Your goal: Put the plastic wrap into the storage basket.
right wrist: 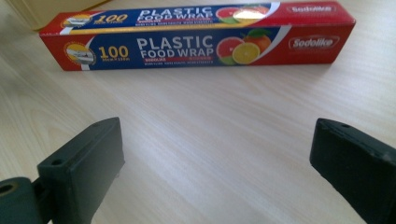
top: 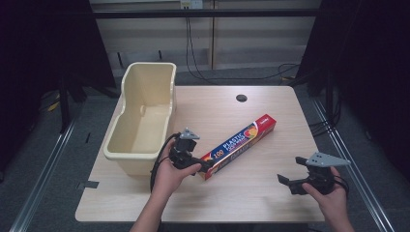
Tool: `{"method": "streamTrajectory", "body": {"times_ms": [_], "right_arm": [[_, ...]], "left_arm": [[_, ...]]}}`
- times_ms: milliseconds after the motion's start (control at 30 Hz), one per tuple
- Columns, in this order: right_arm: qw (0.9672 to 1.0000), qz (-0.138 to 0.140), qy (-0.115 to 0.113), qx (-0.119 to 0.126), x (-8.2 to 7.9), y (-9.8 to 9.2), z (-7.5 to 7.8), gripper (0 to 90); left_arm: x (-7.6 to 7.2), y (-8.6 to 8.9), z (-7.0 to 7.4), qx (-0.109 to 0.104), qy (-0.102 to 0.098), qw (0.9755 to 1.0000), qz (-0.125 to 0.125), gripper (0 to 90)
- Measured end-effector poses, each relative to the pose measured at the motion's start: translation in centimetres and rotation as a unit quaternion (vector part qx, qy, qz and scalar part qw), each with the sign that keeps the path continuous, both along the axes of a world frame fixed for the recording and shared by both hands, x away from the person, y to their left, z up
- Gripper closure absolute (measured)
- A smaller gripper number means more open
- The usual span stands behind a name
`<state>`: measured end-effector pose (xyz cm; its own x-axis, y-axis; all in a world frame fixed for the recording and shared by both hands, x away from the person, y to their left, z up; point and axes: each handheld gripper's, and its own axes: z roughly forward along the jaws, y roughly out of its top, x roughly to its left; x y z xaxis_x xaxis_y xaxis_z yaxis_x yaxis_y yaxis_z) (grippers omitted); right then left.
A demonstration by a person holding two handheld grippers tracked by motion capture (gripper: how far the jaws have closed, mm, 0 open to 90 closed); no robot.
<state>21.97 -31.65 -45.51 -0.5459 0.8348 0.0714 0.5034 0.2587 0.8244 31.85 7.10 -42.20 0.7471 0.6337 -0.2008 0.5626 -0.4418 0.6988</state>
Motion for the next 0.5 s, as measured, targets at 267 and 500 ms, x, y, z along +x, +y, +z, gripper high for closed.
{"method": "streamTrajectory", "body": {"times_ms": [267,500], "right_arm": [[0.9988,0.032,0.021,-0.030,0.2,-0.4,-1.1,3.2],[0.9994,0.027,0.017,-0.015,0.5,-1.0,-0.9,3.2]], "left_arm": [[0.1,-1.0,0.3,-0.001,-0.001,0.9999,-0.010,6.3],[0.3,-1.6,0.4,-0.007,0.013,0.9998,-0.014,6.3]]}}
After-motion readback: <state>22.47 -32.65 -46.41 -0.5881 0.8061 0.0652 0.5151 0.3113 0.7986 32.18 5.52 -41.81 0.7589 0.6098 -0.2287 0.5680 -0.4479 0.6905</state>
